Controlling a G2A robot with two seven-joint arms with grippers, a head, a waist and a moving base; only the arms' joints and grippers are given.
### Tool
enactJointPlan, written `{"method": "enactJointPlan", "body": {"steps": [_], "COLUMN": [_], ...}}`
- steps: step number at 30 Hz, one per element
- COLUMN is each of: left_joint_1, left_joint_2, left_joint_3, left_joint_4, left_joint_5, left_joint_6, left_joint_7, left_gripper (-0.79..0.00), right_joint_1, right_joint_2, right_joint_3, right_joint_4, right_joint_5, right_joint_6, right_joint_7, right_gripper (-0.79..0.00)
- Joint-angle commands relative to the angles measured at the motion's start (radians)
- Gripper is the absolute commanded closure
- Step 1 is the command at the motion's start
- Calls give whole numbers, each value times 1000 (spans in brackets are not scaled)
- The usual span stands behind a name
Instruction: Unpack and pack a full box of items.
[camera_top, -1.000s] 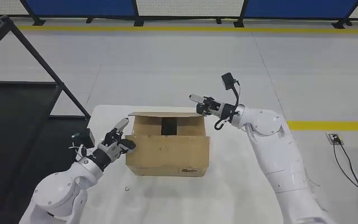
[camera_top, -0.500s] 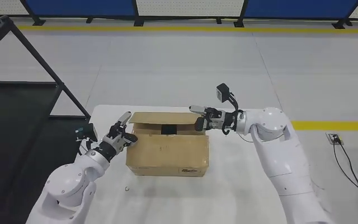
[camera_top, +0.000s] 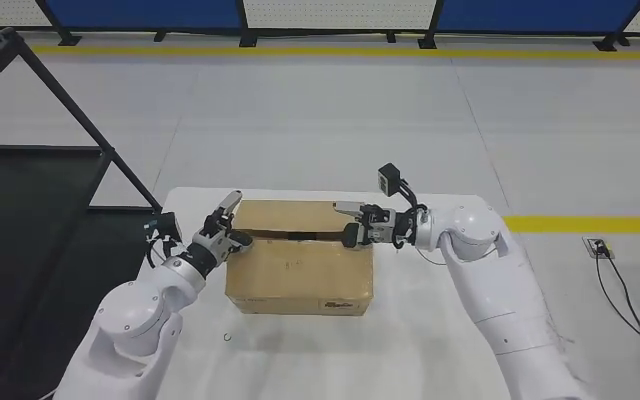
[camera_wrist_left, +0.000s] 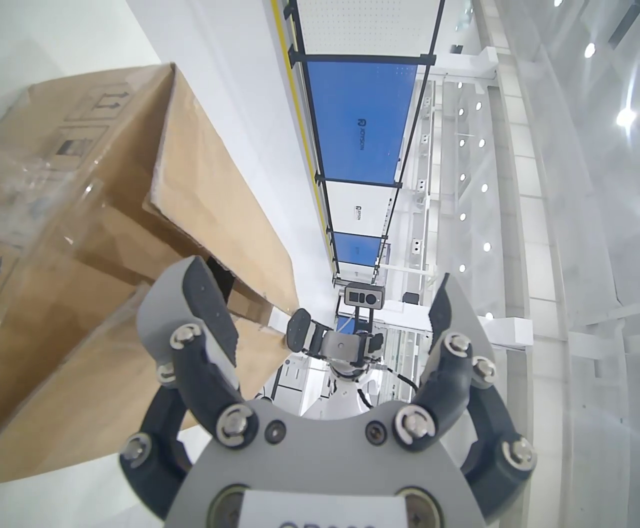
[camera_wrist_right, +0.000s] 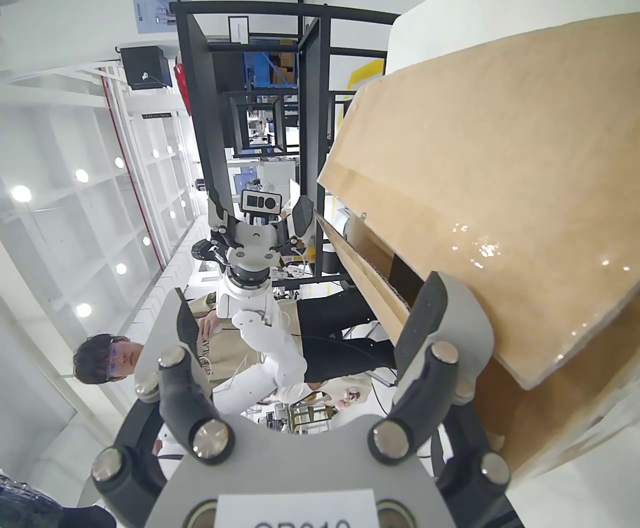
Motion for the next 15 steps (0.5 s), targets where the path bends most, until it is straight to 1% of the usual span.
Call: {"method": "enactJointPlan", "body": {"steps": [1,4,7,11,15], "left_joint_1": [-5,-11,-7,33,102], "left_joint_2": [-2,-5,-10,-17,-19], "left_joint_3": [5,10,-5,-70,-149], "left_joint_4": [4,8,5,-4,-19], "left_joint_5": [-1,-8,-38,-128,-173], "left_joint_6": [1,-3,-29,-76,-118], "left_joint_7": [3,11,50,135,212], "left_gripper": [-785,-785,-785,-785,-785], "right_joint_1": [-11,-30,-47,-55,-54], "right_joint_2": [3,7,9,9,9], "right_joint_3": [1,0,-5,-19,-30], "right_joint_4": [-8,-29,-35,-23,2], "right_joint_5": [-11,-19,-19,-12,7], "right_joint_6": [-4,-21,-53,-103,-132], "right_joint_7": [-30,-68,-92,-107,-113], "right_gripper": [-785,-785,-785,-785,-785]}}
